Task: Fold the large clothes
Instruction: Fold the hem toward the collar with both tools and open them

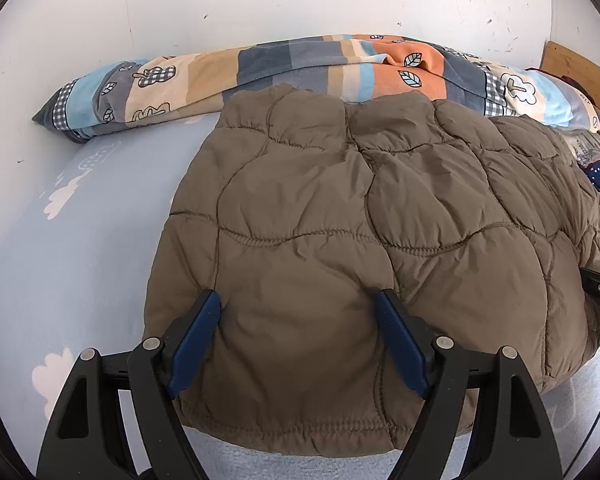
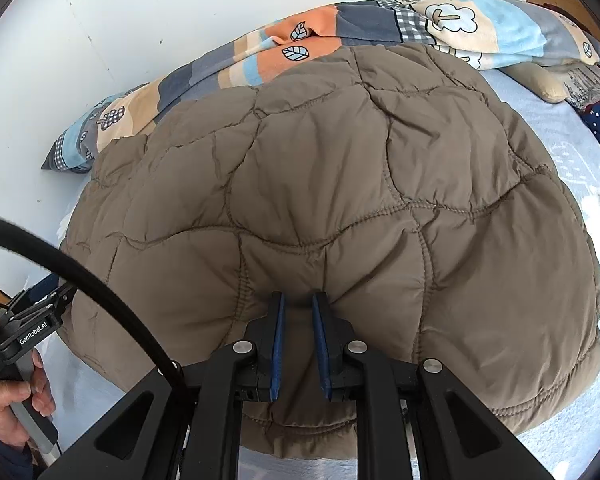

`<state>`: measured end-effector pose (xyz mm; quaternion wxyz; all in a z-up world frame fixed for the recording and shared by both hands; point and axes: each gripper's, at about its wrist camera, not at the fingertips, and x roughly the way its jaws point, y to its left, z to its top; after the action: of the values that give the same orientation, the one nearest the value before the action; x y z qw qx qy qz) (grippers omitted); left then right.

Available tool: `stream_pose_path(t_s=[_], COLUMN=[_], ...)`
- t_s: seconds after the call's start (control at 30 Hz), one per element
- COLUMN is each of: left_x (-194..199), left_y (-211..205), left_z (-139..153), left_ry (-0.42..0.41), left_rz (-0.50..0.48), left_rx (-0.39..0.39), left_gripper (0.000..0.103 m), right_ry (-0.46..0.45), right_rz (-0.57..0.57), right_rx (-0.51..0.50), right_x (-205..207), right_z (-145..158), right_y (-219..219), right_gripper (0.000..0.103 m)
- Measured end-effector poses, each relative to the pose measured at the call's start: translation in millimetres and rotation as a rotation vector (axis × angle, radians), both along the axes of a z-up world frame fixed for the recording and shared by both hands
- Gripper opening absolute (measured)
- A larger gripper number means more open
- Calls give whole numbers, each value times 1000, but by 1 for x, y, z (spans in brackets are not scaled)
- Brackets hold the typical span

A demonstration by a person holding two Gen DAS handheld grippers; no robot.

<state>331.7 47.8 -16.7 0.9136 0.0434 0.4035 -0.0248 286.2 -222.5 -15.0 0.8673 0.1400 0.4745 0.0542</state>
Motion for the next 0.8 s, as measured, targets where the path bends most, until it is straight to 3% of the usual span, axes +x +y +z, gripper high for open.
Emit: stream_pose_path(t_s=[0.8], left_x=[3], left_y=[-3], left_z=[-1], left_ry=[-22], left_rz=[2], left_rx=[20], left_gripper=[80], right_ry=[0], right_rz=[3], right_rx=[15], right_x=[3], right_z=[-1], right_y=[-1], right_gripper=[15])
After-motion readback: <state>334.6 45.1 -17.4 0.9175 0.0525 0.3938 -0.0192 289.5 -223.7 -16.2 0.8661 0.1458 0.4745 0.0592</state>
